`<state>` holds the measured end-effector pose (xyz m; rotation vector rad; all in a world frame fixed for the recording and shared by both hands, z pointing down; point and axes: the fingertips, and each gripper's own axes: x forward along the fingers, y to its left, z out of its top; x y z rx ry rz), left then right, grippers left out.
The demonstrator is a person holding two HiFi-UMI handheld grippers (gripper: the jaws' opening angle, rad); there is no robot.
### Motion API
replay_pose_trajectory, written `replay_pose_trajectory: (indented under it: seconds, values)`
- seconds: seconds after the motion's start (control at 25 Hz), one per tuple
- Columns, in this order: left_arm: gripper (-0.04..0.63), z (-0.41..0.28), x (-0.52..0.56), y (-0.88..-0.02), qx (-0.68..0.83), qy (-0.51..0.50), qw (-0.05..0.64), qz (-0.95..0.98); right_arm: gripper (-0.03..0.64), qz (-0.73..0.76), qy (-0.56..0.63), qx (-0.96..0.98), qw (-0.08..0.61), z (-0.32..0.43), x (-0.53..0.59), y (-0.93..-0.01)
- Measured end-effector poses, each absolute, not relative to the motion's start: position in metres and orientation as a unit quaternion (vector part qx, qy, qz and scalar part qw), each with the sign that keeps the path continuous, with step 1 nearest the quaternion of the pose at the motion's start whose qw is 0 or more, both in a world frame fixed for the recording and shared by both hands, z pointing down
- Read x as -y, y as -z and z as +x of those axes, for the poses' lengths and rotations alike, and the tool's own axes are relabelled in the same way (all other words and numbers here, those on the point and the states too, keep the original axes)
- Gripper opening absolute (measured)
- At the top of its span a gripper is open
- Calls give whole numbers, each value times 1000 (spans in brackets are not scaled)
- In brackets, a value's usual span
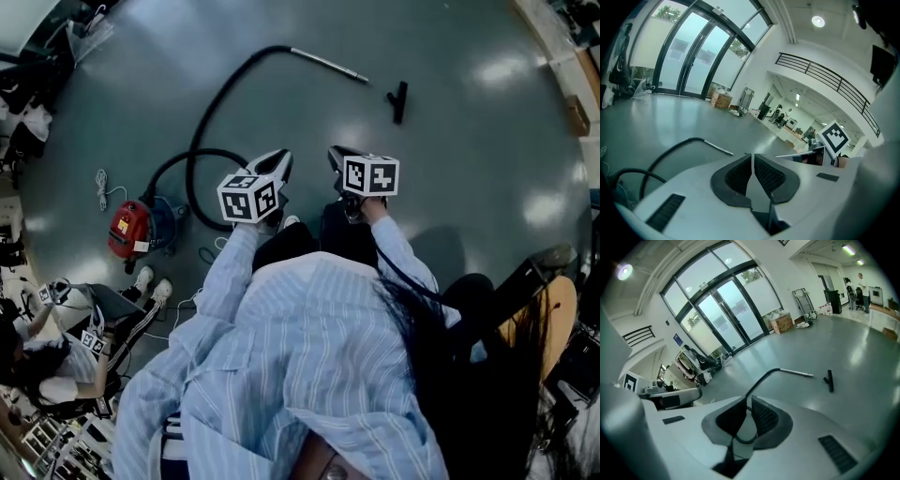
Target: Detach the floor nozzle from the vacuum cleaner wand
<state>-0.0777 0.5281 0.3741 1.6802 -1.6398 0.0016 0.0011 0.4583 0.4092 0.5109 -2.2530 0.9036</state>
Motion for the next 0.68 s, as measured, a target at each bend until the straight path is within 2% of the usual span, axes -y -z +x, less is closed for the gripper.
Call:
replay_pose_trajectory:
  seconds: [0.68]
  values:
    - [23, -74, -612, -397, 613, -22, 395, 684, 38, 239, -377, 836, 319, 22, -550, -430]
